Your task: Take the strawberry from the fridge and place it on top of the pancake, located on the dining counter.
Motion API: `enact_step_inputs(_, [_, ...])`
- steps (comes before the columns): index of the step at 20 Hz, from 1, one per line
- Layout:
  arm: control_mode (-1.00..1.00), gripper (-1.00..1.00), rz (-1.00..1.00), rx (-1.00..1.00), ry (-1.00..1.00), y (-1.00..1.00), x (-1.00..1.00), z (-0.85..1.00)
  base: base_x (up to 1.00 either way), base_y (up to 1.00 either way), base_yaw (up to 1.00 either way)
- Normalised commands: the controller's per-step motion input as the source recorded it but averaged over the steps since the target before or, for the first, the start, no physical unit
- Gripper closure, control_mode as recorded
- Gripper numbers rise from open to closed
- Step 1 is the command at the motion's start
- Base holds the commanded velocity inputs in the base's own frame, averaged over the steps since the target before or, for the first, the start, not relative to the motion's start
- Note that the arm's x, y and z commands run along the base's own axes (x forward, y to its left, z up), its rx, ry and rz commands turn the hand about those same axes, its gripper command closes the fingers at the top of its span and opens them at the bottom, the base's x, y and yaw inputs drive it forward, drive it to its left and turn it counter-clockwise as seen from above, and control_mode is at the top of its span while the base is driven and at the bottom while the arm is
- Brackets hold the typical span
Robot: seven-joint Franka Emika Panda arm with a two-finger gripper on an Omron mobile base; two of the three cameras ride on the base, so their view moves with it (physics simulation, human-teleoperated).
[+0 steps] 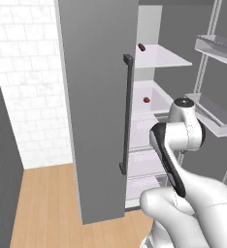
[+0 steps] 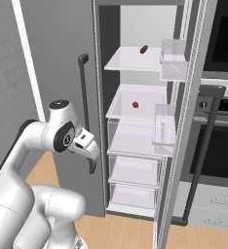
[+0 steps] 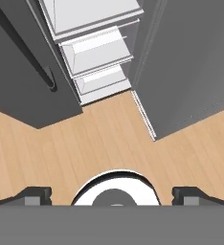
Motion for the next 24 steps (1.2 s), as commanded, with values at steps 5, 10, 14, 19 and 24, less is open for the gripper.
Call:
enact_step_inputs(5, [1.0,-1.0,0.0,0.0,0.0,0.0,0.0,0.0,0.19,0.0,0.18])
enact_step_inputs(10, [1.0,-1.0,0.0,0.0,0.0,0.0,0.0,0.0,0.2,-0.38,0.41])
enact_step_inputs(14, [1.0,-1.0,0.0,0.0,0.0,0.0,0.0,0.0,0.01,-0.51,0.4])
enact_step_inputs(19, [1.0,-1.0,0.0,0.0,0.0,0.0,0.0,0.0,0.0,-0.22,-0.1])
enact_step_inputs(24, [1.0,-1.0,0.0,0.0,0.0,0.0,0.0,0.0,0.0,-0.22,-0.38])
